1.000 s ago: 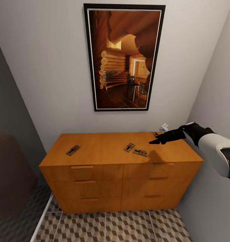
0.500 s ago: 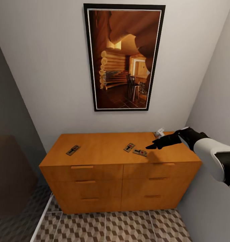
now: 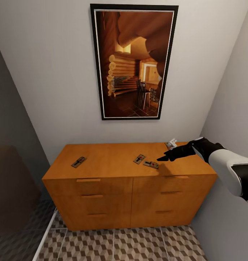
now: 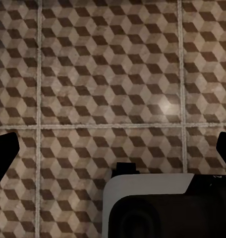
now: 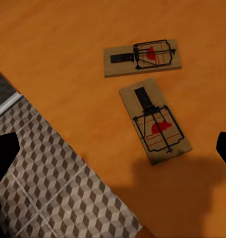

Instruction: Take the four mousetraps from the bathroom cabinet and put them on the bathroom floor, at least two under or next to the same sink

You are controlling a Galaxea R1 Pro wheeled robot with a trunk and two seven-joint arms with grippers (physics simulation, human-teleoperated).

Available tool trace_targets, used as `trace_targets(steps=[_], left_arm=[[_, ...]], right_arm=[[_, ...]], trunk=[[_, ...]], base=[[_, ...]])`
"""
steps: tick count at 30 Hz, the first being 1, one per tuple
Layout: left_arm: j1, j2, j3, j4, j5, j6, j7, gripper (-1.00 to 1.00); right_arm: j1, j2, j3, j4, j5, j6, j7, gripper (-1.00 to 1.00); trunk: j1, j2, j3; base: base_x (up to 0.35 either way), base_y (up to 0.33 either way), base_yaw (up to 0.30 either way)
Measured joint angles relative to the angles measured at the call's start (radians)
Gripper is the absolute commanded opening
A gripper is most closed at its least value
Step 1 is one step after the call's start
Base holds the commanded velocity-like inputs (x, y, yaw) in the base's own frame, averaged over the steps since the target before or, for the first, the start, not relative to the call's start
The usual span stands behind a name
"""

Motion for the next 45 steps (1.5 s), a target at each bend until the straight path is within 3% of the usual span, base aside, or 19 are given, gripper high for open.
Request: trace_targets(steps=[18,45], left_arm=[[0.0,0.0,0.0,0.0,0.0,0.0,0.0,1.0],[0.0,0.0,0.0,0.0,0.0,0.0,0.0,1.0]], right_arm=[[0.0,-0.01,0.001,0.0,0.001,0.0,-0.05,1.0],[0.0,-0.013,0.001,-0.002,0.002,-0.003,-0.054,1.0]], trunk=[[0.0,0.0,0.0],[0.0,0.0,0.0]], base=[[0.0,0.0,0.0],[0.0,0.0,0.0]])
